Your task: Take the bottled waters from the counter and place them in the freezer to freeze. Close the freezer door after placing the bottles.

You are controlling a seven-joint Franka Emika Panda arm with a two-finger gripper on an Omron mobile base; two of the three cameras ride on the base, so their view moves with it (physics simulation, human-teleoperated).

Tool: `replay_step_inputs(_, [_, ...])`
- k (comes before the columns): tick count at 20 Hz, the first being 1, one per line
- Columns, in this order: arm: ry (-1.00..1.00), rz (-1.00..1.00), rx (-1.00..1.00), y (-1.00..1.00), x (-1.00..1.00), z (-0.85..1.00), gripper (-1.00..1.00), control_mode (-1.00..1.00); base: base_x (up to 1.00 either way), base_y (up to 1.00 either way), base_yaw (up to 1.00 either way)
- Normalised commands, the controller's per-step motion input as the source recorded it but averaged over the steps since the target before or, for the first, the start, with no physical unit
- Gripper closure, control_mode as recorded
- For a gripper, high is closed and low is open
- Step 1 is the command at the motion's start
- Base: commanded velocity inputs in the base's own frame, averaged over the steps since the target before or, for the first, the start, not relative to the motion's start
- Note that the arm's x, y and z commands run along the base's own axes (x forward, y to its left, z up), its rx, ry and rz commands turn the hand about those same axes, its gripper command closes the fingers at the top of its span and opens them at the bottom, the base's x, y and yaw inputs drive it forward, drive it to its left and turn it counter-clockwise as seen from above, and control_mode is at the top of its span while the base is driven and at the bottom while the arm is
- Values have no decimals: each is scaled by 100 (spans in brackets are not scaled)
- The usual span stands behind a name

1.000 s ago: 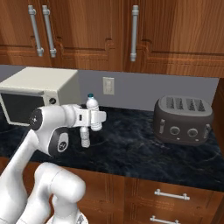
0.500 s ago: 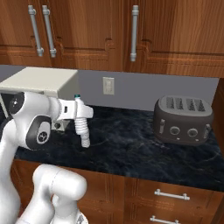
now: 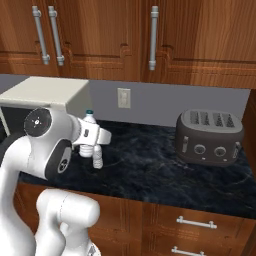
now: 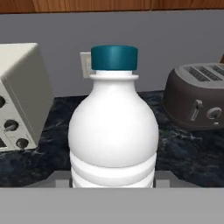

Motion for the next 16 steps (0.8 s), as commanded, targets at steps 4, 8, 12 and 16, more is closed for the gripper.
replay_step_inputs(4, [-24,0,1,28,-22,0,100,-100,0,0,0])
replay_step_inputs(8, [-29,0,0,24,-36,0,100,-100,0,0,0])
replay_step_inputs(12, [-36,0,-7,8,-21,-5,100,-100,0,0,0])
replay_step_inputs(16, [-24,0,-13,3,-7,-21,100,-100,0,0,0])
